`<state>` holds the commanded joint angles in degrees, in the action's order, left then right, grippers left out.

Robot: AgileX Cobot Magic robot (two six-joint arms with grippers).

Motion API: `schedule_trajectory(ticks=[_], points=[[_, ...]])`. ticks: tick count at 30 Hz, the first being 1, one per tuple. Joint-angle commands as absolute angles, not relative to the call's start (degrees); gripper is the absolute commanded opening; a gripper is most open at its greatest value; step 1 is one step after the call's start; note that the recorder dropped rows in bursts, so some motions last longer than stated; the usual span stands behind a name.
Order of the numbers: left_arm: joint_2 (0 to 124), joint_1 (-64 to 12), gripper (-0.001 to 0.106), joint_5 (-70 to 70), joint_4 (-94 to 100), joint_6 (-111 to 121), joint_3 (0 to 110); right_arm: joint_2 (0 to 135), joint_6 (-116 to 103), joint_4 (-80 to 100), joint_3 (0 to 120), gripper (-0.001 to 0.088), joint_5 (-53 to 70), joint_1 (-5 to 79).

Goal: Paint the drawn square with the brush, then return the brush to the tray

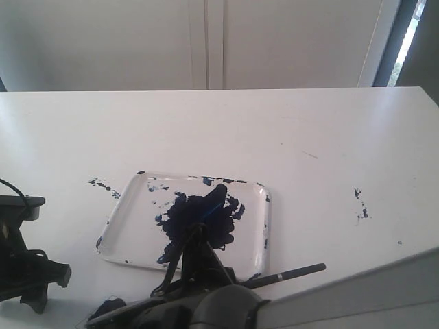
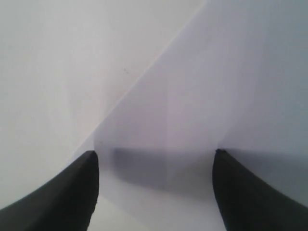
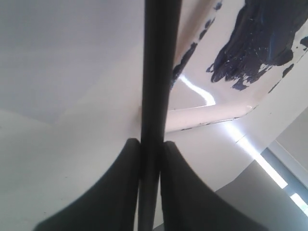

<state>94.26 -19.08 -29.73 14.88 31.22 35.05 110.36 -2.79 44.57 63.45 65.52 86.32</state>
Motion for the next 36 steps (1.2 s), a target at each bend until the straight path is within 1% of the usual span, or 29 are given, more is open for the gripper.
schedule_trajectory(ticks=[13,18,29,36], points=[[94.3,-19.1,0.069,-29.9,14.9,31.1,35.0,110.4,-2.8,45.1,63.5,0.0,64.7,87.3],[94.3,-19.1,0.069,-29.9,14.9,30.7,35.0,110.4,-2.8,46.8,63.5,0.0,67.0,86.0],[94.3,-19.1,0.069,-29.9,14.9,30.7,35.0,110.4,-2.8,47.8,63.3,0.0,67.5,82.2],[94.3,-19.1,0.069,-29.9,14.9,30.7,35.0,110.4,-2.8,47.7,63.3,0.0,67.4,82.2]])
